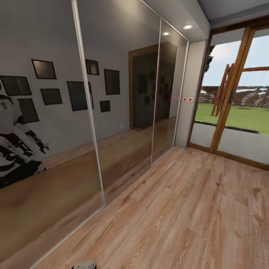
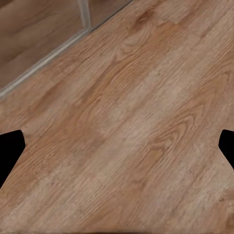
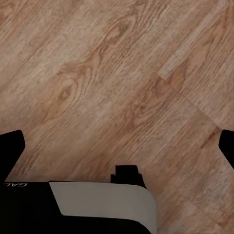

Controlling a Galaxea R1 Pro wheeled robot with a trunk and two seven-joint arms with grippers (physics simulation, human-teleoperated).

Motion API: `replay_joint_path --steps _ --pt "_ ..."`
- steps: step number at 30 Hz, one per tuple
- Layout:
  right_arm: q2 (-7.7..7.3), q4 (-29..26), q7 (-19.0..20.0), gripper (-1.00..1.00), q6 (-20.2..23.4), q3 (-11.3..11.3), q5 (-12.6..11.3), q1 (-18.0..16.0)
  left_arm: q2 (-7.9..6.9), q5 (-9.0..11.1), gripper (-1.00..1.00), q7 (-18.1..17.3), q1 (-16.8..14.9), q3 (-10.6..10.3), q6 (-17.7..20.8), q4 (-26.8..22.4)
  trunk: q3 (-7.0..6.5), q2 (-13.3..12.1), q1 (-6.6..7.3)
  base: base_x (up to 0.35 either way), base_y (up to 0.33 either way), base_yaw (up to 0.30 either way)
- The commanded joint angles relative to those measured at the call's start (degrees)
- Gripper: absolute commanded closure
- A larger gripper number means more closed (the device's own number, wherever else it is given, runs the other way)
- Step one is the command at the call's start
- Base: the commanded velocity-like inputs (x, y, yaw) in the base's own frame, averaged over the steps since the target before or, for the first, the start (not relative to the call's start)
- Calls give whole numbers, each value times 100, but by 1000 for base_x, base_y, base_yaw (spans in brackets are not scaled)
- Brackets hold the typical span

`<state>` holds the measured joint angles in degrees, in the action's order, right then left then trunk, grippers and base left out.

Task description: Pick up the two gym shoes and the two sandals from the corridor floor and place them onto the hallstand (shoe rack) in the corridor, making sure they are on the rack and not on the floor. Arrange them so the two gym shoes are next to each other and the two sandals are next to each other.

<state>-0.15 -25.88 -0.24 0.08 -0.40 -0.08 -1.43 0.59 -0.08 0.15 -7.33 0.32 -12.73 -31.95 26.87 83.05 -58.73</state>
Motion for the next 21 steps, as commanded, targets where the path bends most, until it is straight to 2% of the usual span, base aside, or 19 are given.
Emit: replay_joint_path --steps 1,16,21 --pt "2 -5 -2 -100 1 -4 -1 -3 2 -1 -100 2 -5 3 -19 5 6 3 0 0 0 290" --pt "5 -5 -2 -100 1 -5 -9 -1 2 -1 -100 2 -5 3 -19 5 6 3 0 0 -3 290" --pt "3 -5 -2 -100 1 -6 -10 0 2 -1 -100 2 -5 3 -19 5 6 3 0 0 -201 290"
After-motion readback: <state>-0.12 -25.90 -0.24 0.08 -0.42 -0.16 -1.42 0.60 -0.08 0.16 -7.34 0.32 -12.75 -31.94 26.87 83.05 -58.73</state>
